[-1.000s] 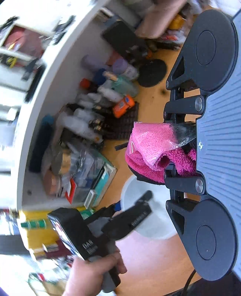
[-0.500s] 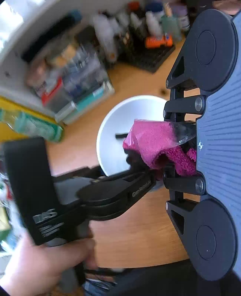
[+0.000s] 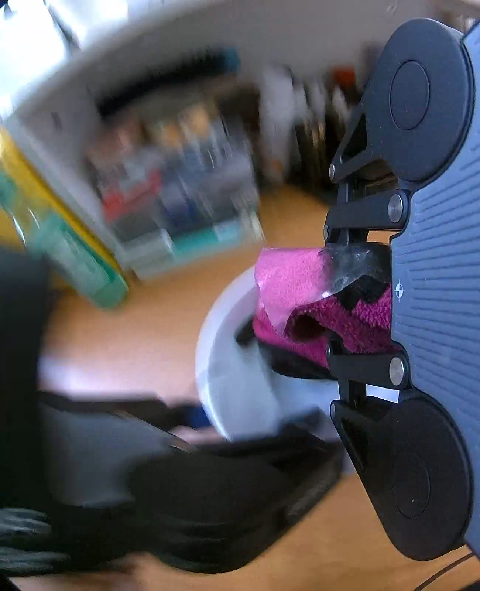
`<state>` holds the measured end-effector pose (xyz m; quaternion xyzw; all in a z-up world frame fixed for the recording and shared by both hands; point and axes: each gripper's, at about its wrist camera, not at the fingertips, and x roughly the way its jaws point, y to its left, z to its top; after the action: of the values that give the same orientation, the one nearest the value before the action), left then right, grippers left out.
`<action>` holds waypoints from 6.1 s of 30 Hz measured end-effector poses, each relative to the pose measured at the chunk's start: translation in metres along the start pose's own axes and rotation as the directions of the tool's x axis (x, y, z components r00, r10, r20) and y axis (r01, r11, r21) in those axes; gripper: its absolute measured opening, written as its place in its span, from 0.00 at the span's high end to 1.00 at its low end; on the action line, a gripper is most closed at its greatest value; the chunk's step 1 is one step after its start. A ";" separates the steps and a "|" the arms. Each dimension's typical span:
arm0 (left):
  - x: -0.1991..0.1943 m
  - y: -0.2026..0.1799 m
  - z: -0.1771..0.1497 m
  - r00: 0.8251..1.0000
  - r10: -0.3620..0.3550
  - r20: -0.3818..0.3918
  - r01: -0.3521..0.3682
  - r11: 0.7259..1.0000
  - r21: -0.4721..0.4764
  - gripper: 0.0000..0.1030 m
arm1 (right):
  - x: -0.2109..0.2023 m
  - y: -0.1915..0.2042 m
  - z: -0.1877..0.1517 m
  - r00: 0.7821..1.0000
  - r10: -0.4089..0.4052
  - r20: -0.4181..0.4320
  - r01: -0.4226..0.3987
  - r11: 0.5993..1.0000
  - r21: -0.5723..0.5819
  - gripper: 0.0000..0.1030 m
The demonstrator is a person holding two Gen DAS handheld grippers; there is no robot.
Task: Clean bowl
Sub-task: 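Hold the white bowl rim with the left tool while the right tool scrubs the interior, then hold the bowl with the left tool while the right tool wipes the pink mitt inside, then tilt the bowl up with the left tool while the right tool moves the mitt to its outside, then hold the tilted bowl with the left tool while the right tool wipes its outer wall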
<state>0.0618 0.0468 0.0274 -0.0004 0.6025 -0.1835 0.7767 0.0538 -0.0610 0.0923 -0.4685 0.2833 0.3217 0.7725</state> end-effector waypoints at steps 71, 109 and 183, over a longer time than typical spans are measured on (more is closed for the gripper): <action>-0.003 -0.008 -0.003 1.000 0.001 -0.019 -0.002 1.000 -0.028 0.55 | 0.024 0.026 -0.028 0.960 0.263 -0.101 -0.262 0.965 0.024 0.69; -0.064 -0.082 -0.040 0.931 0.075 0.357 -0.350 0.455 0.819 0.03 | -0.073 -0.051 -0.128 0.998 0.042 -0.047 0.000 0.746 0.666 0.68; -0.015 0.036 0.046 0.983 -0.150 -0.110 0.174 0.948 0.267 0.19 | 0.070 -0.066 -0.132 0.847 0.281 0.452 -0.474 0.013 0.881 0.64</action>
<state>0.1117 0.0740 0.0456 0.0664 0.6028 -0.3287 0.7240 0.1306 -0.1878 0.0229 0.2699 0.4770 0.2842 0.7867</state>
